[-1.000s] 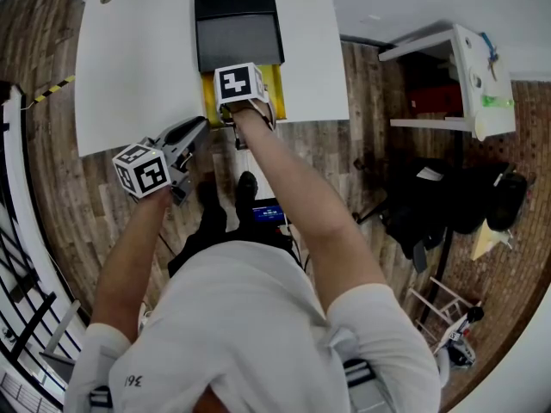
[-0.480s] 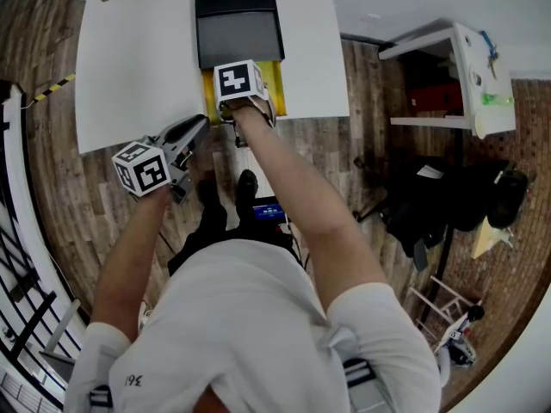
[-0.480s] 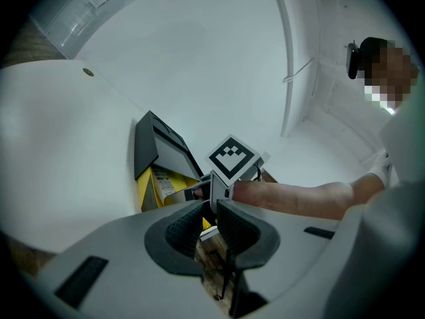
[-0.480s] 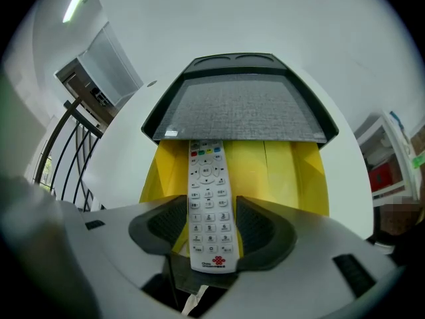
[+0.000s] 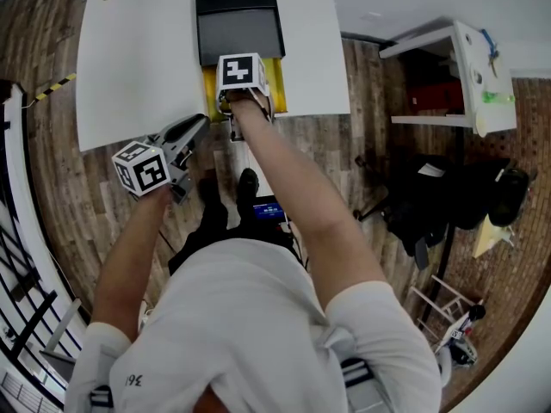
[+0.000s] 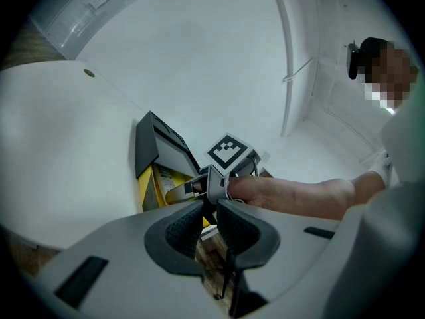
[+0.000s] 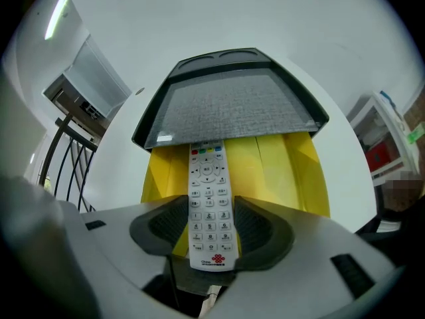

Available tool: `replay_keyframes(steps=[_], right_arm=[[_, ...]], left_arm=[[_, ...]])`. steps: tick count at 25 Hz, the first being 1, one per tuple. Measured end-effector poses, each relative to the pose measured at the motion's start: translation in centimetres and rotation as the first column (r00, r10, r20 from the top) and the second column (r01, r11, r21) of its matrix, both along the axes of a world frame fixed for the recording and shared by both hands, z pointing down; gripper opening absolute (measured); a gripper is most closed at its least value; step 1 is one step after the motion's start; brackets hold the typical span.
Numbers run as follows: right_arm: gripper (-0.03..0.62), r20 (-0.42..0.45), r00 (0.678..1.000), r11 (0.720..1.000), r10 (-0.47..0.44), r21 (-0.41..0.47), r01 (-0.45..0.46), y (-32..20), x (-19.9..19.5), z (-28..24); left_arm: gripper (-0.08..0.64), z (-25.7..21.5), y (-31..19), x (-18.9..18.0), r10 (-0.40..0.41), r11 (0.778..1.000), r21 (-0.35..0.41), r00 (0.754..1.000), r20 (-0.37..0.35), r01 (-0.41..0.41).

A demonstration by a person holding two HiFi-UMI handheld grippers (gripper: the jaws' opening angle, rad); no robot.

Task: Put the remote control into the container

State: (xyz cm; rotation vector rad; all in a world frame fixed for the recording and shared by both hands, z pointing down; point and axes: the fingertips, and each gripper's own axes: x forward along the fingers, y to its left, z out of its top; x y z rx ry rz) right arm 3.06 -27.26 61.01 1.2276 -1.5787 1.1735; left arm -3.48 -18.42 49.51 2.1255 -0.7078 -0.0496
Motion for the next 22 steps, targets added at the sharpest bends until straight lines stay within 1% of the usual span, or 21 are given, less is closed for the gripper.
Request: replay_keyframes(steps=[4,7,10,12,16,19,20,22], right_arm=[[0.219,0.009,1.000,1.000,0.005,-0.012,-0.005,0.2,0.1,0.1],[0.221,-0.003,1.000,1.000,0.003,0.026,-0.003,-0.7,0.4,-0.2],[0.221,0.006,1.000,1.000,-0.006,-0.007,0.006,0.3,0.1,-0.1],[0.221,0.008,1.000,1.000,-0.012,-0.014,0.012,0.5,0.1,-0.1],[0.221,-0.023,0.999,0.999,-0.024,0.036,0.025,-0.6,0.7,-0.2],[0.221,0.003,1.000,1.000,-0.017,0.009,0.017,0.2,0.2,-0.4],[0.221,0.005,1.000,1.000,-0.016,0.012,0.016,0.2,0.2,-0.4],[0.221,-0.012,1.000,0.998,-0.019,0.060,0.020,-0.7,0.6,-0.7]], left_arm=[[0.051,-0.1,0.2,0.0,-0.002,1.000,0.003,1.000,0.001,0.002],[0.051,-0.1,0.2,0.0,-0.003,1.000,0.004,1.000,0.001,0.003],[0.051,-0.1,0.2,0.0,-0.002,1.000,0.005,1.000,0.001,0.002],[0.051,-0.2,0.2,0.0,0.000,1.000,0.007,1.000,0.001,0.000],[0.051,-0.3,0.0,0.1,0.002,1.000,0.009,1.000,0.001,-0.002],[0.051,-0.3,0.1,0.2,0.003,1.000,0.010,1.000,0.001,-0.003],[0.051,-0.3,0.2,0.2,0.003,1.000,0.011,1.000,0.003,-0.003],[0.051,-0.3,0.1,0.1,0.004,1.000,0.012,1.000,0.005,-0.004]])
